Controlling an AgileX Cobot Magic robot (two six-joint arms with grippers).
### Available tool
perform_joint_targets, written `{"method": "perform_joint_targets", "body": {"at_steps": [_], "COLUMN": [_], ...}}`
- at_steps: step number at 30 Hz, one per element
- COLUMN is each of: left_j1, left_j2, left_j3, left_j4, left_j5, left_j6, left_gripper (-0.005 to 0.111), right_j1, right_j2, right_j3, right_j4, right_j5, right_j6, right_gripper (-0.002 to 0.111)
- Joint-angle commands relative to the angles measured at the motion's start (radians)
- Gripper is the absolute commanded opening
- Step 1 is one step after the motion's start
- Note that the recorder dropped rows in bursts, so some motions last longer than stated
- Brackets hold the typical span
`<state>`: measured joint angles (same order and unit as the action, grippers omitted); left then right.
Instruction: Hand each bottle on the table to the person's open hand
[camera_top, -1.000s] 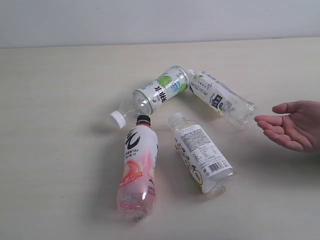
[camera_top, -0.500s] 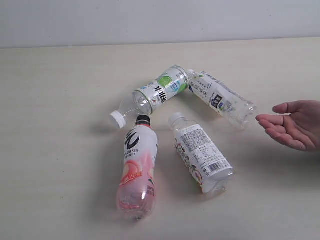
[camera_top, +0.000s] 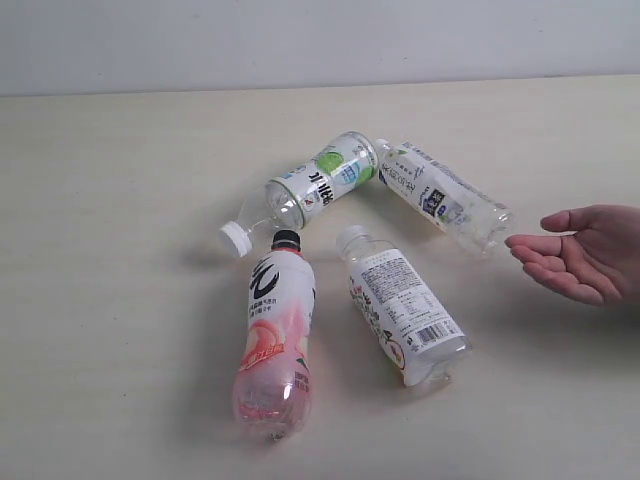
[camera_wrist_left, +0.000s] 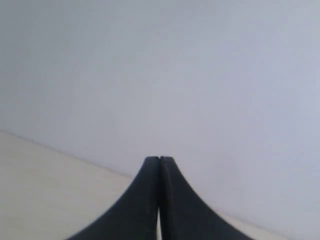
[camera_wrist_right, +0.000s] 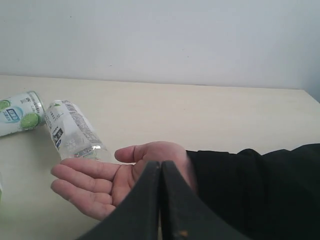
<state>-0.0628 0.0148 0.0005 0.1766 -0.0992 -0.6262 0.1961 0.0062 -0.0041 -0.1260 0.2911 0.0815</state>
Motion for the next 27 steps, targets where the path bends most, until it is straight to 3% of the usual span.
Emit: {"method": "perform_joint_targets", "body": {"at_steps": [1, 4, 6, 9, 13, 18, 23, 27], "left_j1": [0.003, 0.003, 0.003, 0.003, 0.003, 0.003, 0.003, -0.052], "left_j2": [-0.007, 0.012, 0.044, 0.153, 0.395, 0.724, 1.007, 1.155], "left_j3": [0.0, -0.028, -0.133, -0.375, -0.663, -0.905, -1.047, -1.074], "left_j4": [-0.004, -0.004, -0.004, 0.056, 0.186, 0.129, -0.139, -0.291], "left_j5": [-0.315, -0.624, -0.592, -0.303, 0.196, 0.715, 1.057, 1.115], "left_j6": [-0.1, -0.11, -0.148, -0.16, -0.16, 0.024, 0.373, 0.499], "left_gripper": [0.0, 0.0, 0.0, 0.0, 0.0, 0.0, 0.0, 0.0], "right_j1": [0.002, 0.002, 0.002, 0.002, 0.002, 0.002, 0.002, 0.002], "right_j2": [-0.006, -0.006, -0.006, -0.006, -0.006, -0.006, -0.006, -0.006], "right_j3": [0.004, 0.004, 0.004, 0.004, 0.004, 0.004, 0.004, 0.004], "right_j4": [-0.005, -0.005, -0.005, -0.005, -0.005, -0.005, -0.005, -0.005], "right_j5": [-0.006, -0.006, -0.006, -0.006, -0.01, -0.008, -0.008, -0.008], "right_j6": [0.001, 0.001, 0.001, 0.001, 0.001, 0.001, 0.001, 0.001], "right_gripper": [0.0, 0.0, 0.0, 0.0, 0.0, 0.0, 0.0, 0.0]}}
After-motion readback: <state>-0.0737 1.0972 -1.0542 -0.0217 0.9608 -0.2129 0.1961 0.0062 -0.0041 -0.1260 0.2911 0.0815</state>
